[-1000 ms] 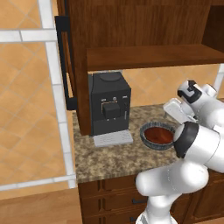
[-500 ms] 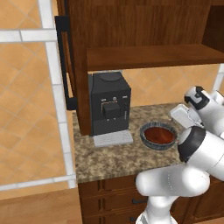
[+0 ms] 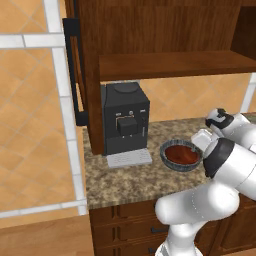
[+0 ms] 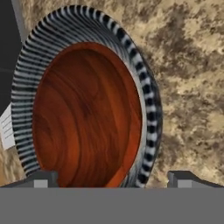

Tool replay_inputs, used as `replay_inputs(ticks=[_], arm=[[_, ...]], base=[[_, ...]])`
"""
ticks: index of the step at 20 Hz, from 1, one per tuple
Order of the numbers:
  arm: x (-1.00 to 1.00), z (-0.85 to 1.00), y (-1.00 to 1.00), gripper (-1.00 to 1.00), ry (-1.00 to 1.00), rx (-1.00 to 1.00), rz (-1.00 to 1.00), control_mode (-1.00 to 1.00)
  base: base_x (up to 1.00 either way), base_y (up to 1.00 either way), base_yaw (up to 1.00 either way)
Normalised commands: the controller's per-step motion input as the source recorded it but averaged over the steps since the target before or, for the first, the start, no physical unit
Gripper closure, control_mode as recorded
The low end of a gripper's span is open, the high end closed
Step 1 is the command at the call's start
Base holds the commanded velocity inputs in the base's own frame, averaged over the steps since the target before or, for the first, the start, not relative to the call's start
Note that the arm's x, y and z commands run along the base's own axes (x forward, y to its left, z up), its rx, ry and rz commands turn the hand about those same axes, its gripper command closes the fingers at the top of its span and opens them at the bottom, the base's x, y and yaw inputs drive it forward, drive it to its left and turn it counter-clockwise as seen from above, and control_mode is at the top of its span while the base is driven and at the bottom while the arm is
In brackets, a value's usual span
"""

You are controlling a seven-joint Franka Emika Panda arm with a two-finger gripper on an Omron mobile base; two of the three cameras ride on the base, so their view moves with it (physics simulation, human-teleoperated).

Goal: Pick up the bowls on the counter and stack them on top of one another in the open cabinet. Place the smaller bowl on top of the larger bowl.

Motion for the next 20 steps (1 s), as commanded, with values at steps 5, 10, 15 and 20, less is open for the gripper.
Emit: replay_inputs(ticks=[5,10,15,20], arm=[[-0.03,-0.23,0.08,-1.00,0.00,0.00,0.00,-1.00],[0.00,-0.28,0.40,-1.00,0.05,-0.04,0.00,-1.00],[0.00,-0.19,0.52,1.00,0.02,-0.07,-0.01,-1.00],[-0.33,0.02,0.02,1.00,-0.01,0.00,-0.04,-1.00]], base=[[0.00,0.00,0.00],[0.00,0.00,0.00],[0.00,0.00,0.00],[0.00,0.00,0.00]])
